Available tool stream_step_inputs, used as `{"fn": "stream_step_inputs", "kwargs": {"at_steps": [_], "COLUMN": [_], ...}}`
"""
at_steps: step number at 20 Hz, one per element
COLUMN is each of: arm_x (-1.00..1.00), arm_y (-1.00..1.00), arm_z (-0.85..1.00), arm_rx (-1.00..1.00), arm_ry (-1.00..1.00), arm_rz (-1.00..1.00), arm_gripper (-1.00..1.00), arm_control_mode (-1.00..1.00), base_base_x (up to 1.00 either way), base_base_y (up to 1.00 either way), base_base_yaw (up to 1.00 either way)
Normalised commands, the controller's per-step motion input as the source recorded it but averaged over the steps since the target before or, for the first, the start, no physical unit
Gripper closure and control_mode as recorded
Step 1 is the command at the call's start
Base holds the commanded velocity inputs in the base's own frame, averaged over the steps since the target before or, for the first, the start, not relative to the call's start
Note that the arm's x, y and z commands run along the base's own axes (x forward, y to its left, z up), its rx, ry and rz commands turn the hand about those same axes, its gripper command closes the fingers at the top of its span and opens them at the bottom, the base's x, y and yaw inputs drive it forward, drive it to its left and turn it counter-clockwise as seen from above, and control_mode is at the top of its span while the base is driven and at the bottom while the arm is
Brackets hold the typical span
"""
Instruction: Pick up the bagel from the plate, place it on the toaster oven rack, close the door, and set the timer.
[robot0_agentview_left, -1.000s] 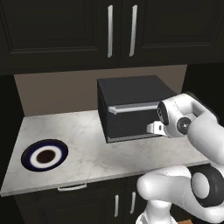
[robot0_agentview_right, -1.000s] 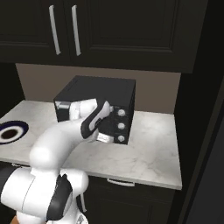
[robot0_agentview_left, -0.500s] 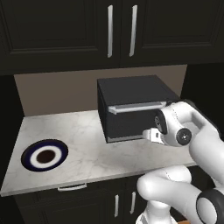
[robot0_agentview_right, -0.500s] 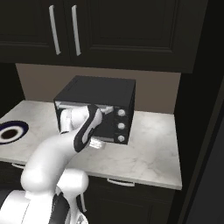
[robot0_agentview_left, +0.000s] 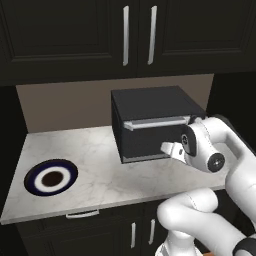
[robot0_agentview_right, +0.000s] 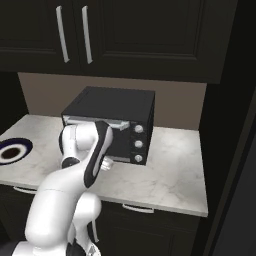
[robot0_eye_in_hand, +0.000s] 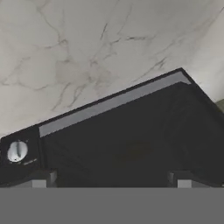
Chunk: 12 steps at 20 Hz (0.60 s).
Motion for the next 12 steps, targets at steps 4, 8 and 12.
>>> {"fn": "stream_step_inputs", "kwargs": {"at_steps": [4, 8, 12], "arm_x": [-0.2, -0.3, -0.49], "arm_y": [0.0, 0.0, 0.0], "arm_z": [1.0, 1.0, 1.0], "arm_rx": [0.49, 0.58, 0.6], "arm_ry": [0.41, 0.39, 0.37], "arm_rz": [-0.1, -0.06, -0.12], "arm_gripper": [-1.0, -1.0, -1.0], "arm_control_mode": [-1.0, -1.0, -1.0], "base_base_x": [0.0, 0.0, 0.0], "base_base_y": [0.0, 0.0, 0.0], "base_base_yaw": [0.0, 0.0, 0.0]}}
